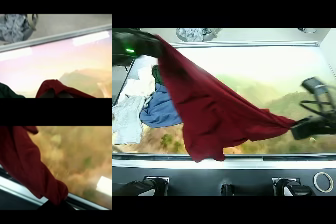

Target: Fold the shirts.

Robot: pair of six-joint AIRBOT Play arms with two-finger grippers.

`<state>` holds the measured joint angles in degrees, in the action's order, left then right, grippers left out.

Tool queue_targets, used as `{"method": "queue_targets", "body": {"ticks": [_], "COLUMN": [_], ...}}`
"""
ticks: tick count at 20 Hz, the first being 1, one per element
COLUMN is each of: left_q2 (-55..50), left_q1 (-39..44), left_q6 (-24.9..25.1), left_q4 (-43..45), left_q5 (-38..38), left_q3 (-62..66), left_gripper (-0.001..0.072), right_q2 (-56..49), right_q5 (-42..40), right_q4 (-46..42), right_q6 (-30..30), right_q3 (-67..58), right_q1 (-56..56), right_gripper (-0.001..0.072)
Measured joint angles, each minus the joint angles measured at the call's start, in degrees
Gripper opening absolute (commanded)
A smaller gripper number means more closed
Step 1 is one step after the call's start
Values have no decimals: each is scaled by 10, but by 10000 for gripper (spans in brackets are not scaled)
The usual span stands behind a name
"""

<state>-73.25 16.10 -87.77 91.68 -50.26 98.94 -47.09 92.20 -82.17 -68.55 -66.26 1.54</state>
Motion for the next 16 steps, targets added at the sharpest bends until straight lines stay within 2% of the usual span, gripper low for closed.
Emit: {"method": "queue_targets", "body": {"ticks": [5,6,7,8,9,10,11,13,16], "left_q2": [-124,-137,-148,-155,-159,-160,-160,-152,-131], "left_q1": [0,0,1,1,0,-1,-4,-23,-79], "left_q6": [-4,-16,-32,-47,-59,-63,-61,-43,-17], "left_q4": [-4,-9,-15,-19,-24,-27,-30,-35,-41], "left_q5": [19,9,-5,-17,-35,-50,-71,-130,-237], "left_q3": [-13,-13,-14,-14,-14,-13,-8,3,0], "left_gripper": [42,134,358,600,682,681,681,681,682], "right_q2": [-151,-184,-216,-243,-265,-279,-288,-288,-271], "right_q5": [-247,-288,-332,-363,-387,-414,-423,-435,-409], "right_q4": [-3,8,28,47,70,92,106,122,131], "right_q6": [-64,-76,-87,-97,-101,-104,-102,-72,-28], "right_q3": [75,80,84,87,89,88,82,56,-2], "right_q1": [0,0,1,1,1,1,2,13,64], "right_gripper": [39,39,68,234,481,627,650,650,650]}}
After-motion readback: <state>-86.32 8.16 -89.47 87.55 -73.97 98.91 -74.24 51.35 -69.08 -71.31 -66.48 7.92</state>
